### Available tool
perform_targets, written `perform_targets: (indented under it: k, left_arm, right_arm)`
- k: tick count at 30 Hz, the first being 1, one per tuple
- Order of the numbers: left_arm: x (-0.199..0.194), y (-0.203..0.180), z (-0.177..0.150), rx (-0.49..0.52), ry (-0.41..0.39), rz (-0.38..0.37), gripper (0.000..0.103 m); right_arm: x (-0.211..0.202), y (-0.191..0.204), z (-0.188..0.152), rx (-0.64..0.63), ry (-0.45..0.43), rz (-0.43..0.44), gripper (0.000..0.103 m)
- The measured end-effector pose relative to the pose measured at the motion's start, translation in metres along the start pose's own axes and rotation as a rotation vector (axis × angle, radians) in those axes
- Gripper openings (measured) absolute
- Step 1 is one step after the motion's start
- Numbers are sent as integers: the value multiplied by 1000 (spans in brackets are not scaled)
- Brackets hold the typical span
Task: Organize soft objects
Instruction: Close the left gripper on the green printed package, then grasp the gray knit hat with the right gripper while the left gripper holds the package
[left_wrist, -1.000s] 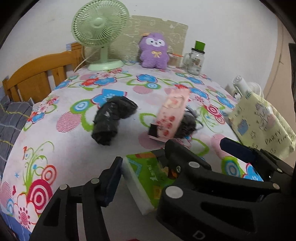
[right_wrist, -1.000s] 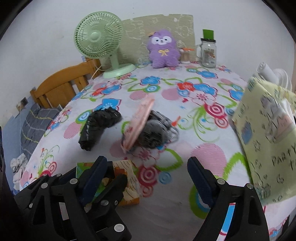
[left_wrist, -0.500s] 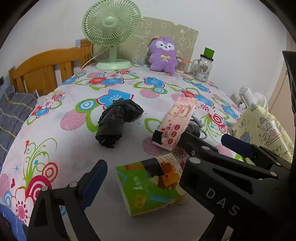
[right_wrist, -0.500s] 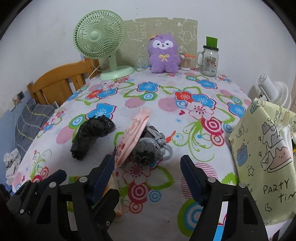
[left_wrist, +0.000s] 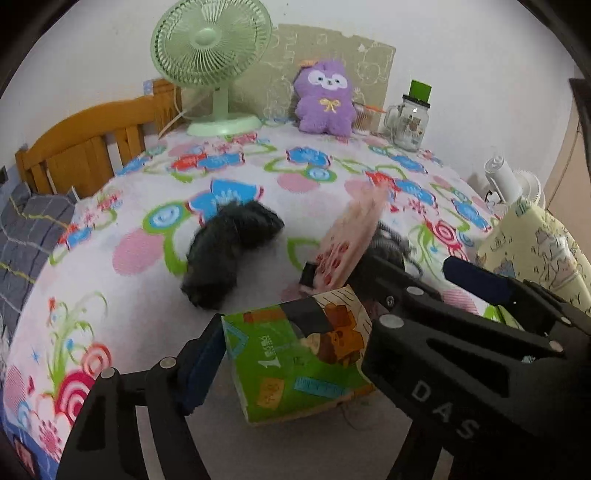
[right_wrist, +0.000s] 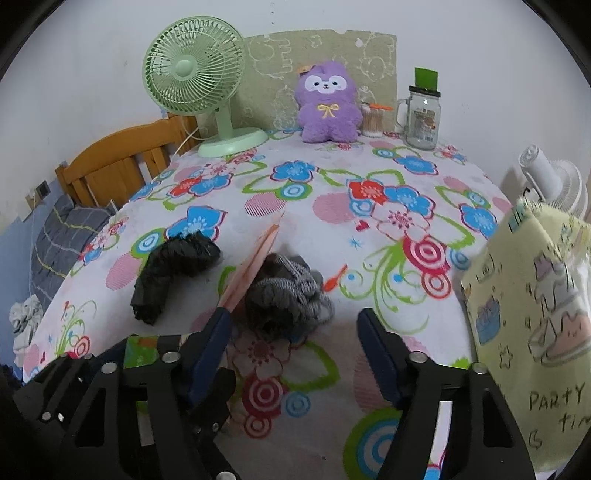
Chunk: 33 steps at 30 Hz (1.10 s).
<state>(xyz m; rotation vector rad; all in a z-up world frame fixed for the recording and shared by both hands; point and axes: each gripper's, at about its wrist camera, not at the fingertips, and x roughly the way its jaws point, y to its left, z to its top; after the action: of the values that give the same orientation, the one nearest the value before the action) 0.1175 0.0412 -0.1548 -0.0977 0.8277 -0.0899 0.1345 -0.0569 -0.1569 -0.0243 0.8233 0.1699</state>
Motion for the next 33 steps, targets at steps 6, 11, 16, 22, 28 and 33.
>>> perform_targets:
  k: [6, 11, 16, 22, 28, 33]
  left_arm:
    - [3, 9, 13, 3, -1, -12, 78]
    - [4, 18, 19, -11, -4, -12, 78]
    - [11, 26, 21, -24, 3, -7, 78]
    - [19, 29, 18, -27, 17, -7, 79]
    - [22, 29, 16, -33, 27, -5, 79]
    - [23, 29, 17, -28, 25, 0, 79]
  right_arm:
    - [2, 9, 14, -16, -2, 16, 69]
    - [8, 18, 23, -38, -8, 15, 68]
    - [22, 24, 27, -47, 16, 18, 64]
    - [31, 25, 24, -61, 22, -7, 64]
    - [40, 19, 23, -49, 26, -16, 64]
    - [39, 17, 20, -48, 28, -3, 63]
